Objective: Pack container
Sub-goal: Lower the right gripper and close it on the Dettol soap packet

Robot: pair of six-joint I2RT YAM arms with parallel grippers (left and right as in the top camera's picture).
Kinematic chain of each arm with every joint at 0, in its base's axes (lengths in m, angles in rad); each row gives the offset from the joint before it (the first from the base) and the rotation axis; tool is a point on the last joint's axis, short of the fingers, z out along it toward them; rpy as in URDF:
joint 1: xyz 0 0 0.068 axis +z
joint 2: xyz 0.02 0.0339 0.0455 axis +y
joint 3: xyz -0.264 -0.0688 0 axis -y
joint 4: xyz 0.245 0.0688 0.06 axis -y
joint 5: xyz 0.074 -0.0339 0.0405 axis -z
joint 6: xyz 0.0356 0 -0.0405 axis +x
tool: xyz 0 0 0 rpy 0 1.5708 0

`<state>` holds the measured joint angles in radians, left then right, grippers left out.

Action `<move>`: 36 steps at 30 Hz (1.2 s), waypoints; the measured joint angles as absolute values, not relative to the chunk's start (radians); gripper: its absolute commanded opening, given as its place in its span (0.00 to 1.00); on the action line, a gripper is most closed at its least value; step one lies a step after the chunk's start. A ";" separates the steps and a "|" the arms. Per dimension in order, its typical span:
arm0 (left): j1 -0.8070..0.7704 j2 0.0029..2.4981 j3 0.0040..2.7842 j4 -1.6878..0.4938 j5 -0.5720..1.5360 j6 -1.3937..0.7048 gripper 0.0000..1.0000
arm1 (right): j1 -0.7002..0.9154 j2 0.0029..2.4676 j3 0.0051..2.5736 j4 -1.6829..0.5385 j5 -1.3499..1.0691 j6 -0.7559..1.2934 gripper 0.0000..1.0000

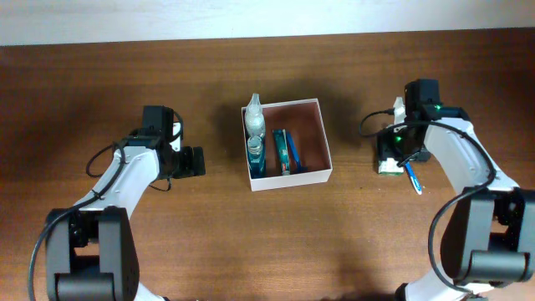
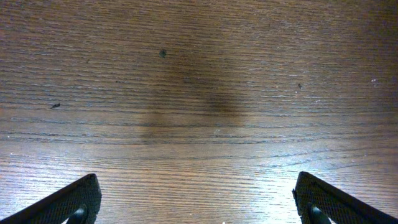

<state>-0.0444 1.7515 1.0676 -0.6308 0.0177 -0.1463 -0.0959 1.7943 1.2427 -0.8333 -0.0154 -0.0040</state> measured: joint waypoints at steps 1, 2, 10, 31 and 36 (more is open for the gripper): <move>-0.044 1.752 1.068 -0.630 0.018 -0.146 0.99 | -0.096 1.800 1.243 -0.833 -0.015 -0.004 0.63; -0.044 1.752 1.068 -0.631 0.018 -0.146 0.99 | -0.096 1.804 1.243 -0.834 -0.015 -0.004 0.63; -0.044 1.752 1.068 -0.630 0.018 -0.146 0.99 | -0.096 1.826 1.219 -0.804 -0.015 -0.004 0.63; -0.044 1.752 1.068 -0.630 0.017 -0.146 0.99 | -0.096 1.837 1.079 -0.686 -0.004 0.027 0.63; -0.044 1.752 1.068 -0.630 0.018 -0.146 0.99 | -0.096 1.837 1.077 -0.641 -0.004 0.027 0.63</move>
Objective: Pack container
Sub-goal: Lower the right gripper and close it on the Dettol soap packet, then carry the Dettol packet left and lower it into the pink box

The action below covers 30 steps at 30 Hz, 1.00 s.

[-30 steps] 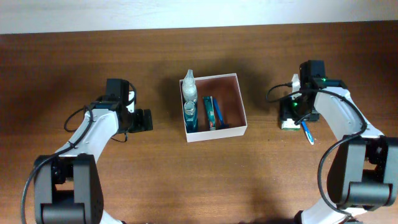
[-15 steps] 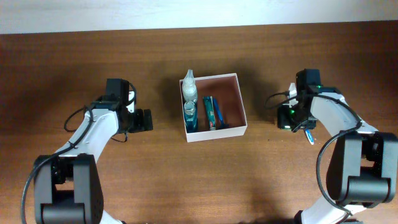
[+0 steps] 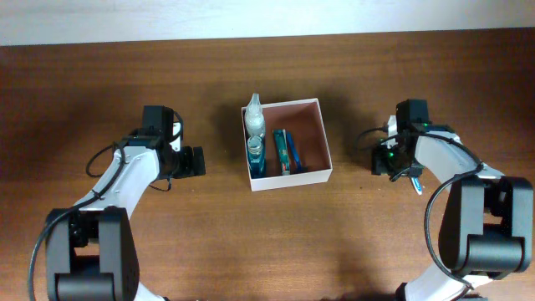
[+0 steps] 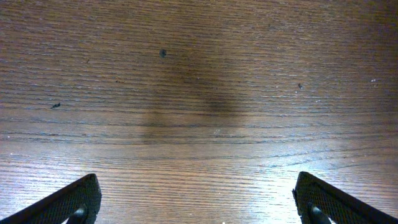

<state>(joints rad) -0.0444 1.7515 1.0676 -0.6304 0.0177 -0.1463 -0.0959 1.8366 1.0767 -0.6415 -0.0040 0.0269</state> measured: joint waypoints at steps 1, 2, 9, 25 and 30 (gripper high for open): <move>-0.044 1.752 1.068 -0.631 0.018 -0.146 0.99 | -0.096 1.837 1.076 -0.635 -0.004 0.027 0.63; -0.044 1.752 1.068 -0.630 0.017 -0.146 0.99 | -0.096 1.837 1.076 -0.630 -0.004 0.027 0.63; -0.044 1.752 1.068 -0.630 0.017 -0.146 0.99 | -0.096 1.837 1.076 -0.624 -0.004 0.027 0.47; -0.044 1.752 1.068 -0.630 0.018 -0.146 0.99 | -0.096 1.828 1.077 -0.626 0.000 0.029 0.17; -0.044 1.752 1.068 -0.631 0.018 -0.146 0.99 | -0.082 1.822 1.076 -0.633 0.001 0.030 0.16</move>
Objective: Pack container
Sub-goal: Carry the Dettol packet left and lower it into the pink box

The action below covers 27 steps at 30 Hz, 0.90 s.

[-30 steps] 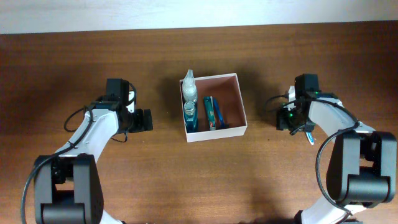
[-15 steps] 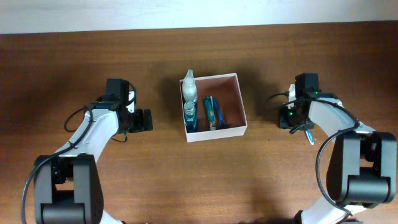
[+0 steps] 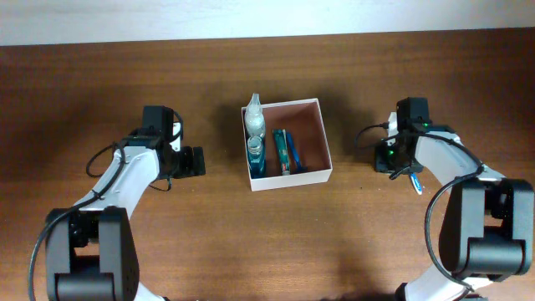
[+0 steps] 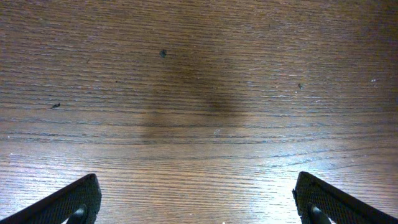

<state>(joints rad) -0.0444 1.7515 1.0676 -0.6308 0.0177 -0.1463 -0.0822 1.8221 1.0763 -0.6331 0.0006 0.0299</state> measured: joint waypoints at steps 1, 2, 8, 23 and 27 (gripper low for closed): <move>-0.044 1.752 1.068 -0.630 0.018 -0.146 0.99 | -0.076 1.819 1.076 -0.635 0.000 0.030 0.17; -0.044 1.752 1.068 -0.630 0.017 -0.146 0.99 | -0.068 1.815 1.074 -0.637 0.000 0.030 0.17; -0.044 1.752 1.068 -0.630 0.017 -0.146 0.99 | 0.000 1.736 1.067 -0.641 -0.001 0.030 0.17; -0.044 1.752 1.068 -0.630 0.017 -0.146 0.99 | 0.168 1.453 1.067 -0.650 -0.018 0.121 0.17; -0.044 1.752 1.068 -0.630 0.017 -0.146 0.99 | 0.253 1.419 1.067 -0.640 -0.027 0.159 0.17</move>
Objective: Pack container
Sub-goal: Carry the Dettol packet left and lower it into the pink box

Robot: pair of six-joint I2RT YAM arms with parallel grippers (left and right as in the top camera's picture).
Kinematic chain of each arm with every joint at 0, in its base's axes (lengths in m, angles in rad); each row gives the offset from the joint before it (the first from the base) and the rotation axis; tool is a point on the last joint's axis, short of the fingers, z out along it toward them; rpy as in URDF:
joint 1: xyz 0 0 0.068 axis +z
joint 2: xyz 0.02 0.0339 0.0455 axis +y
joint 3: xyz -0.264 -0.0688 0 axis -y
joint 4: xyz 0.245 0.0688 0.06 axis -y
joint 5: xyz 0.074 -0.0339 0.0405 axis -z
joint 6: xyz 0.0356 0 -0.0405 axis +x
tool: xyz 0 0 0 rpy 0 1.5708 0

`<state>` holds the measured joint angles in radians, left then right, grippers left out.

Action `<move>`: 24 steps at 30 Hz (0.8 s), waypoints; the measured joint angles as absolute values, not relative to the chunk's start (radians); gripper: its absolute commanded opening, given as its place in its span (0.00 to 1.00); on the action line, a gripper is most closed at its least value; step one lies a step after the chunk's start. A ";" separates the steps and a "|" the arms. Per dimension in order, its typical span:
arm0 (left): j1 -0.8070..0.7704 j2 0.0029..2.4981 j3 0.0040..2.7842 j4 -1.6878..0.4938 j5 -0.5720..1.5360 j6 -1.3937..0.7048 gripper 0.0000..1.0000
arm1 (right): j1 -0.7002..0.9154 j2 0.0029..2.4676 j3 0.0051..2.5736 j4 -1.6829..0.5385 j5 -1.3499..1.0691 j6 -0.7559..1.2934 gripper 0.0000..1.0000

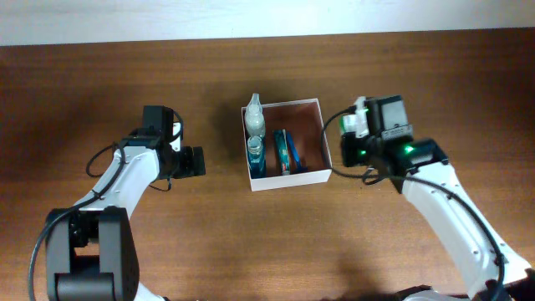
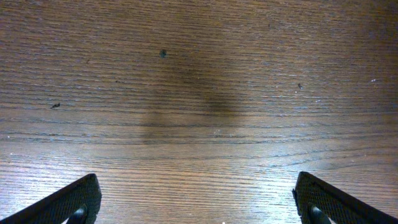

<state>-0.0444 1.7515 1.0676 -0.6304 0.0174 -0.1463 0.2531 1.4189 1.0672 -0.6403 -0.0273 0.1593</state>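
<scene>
The white box (image 1: 322, 138) sits at the table's middle. Inside, along its left wall, lie a clear bottle (image 1: 253, 117) and a blue bottle (image 1: 256, 154), with a teal-blue packet (image 1: 286, 150) beside them. The box's right half is bare. My right gripper (image 1: 344, 154) is at the box's right wall; from above its jaws are hidden, so what it holds does not show. My left gripper (image 1: 196, 161) rests left of the box. In the left wrist view it (image 2: 199, 211) is open, its fingertips (image 2: 74, 202) wide apart over bare wood.
The brown wooden table (image 1: 251, 242) runs to a pale strip along the far edge (image 1: 167, 21). My right arm (image 1: 451, 209) stretches across the right side and covers the spot where small items lay.
My right arm has moved left from the table's right side to the box's right wall. The blue-handled item beside it is no longer visible. The left arm has not moved.
My right gripper stood at the right over a small white-green item, a blue-handled thing beside it. At the following two moments it stayed low on that spot. Now it is against the box's right wall. The box's contents and my left arm are unchanged.
</scene>
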 measured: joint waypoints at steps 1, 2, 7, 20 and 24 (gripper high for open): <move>-0.044 1.752 1.068 -0.630 0.017 -0.146 0.99 | 0.280 1.418 1.067 -0.629 -0.027 0.172 0.17; -0.044 1.752 1.068 -0.631 0.017 -0.146 0.99 | 0.295 1.418 1.067 -0.620 -0.028 0.181 0.17; -0.044 1.752 1.068 -0.630 0.018 -0.146 0.99 | 0.376 1.419 1.066 -0.563 -0.028 0.231 0.17; -0.044 1.752 1.068 -0.630 0.017 -0.146 0.99 | 0.421 1.566 1.063 -0.440 -0.033 0.288 0.17; -0.044 1.752 1.068 -0.630 0.017 -0.146 0.99 | 0.422 1.616 1.063 -0.408 -0.040 0.289 0.17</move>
